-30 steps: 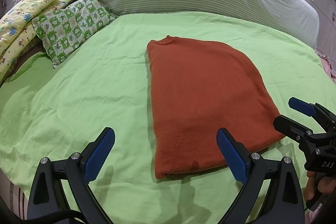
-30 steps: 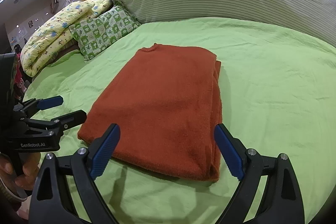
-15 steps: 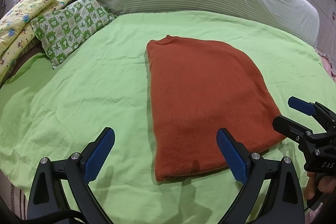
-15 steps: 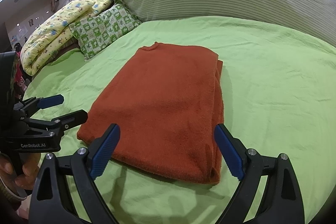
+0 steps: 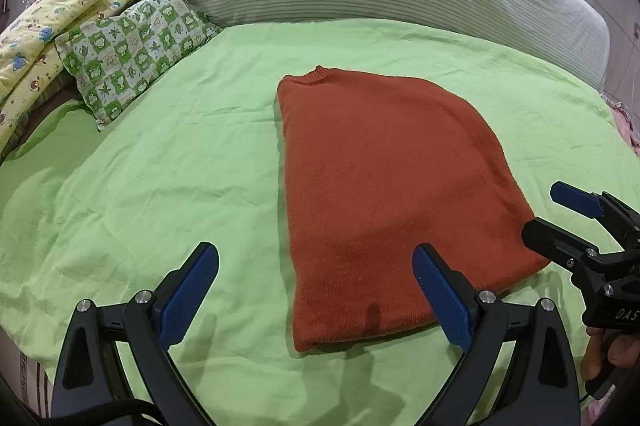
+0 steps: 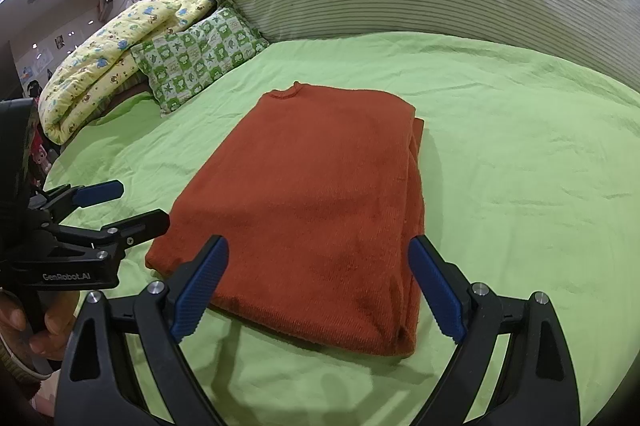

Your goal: Fold small clothes

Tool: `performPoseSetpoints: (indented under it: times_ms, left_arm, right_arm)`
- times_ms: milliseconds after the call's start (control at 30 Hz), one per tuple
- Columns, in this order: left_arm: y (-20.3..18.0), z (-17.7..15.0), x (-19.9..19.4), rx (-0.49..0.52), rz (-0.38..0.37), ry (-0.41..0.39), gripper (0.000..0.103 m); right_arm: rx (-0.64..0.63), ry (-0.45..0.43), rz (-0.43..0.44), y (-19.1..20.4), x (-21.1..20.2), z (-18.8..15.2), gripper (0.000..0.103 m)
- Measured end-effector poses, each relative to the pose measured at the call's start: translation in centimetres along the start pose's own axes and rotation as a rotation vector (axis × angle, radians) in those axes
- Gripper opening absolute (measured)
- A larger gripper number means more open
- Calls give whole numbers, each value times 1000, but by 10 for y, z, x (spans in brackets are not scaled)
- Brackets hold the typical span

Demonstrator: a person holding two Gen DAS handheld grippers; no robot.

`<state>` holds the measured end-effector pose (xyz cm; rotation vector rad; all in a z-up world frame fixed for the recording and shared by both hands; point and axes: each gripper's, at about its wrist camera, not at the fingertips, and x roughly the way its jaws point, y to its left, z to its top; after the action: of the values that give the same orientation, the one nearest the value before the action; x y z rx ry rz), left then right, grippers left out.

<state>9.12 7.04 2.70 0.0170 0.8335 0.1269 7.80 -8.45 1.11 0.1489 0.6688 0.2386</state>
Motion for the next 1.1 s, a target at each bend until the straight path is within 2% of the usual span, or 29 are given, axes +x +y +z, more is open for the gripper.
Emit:
performPoseSetpoints:
  times_ms: [700,1100]
  left_arm:
    - [-1,8,8,-3,-3,-6,98]
    - [-3,13,16,0,21,7,98]
  right_arm:
    - [3,1,5,-7,4,6,91]
    - [13,9,3,-20,8,12,92]
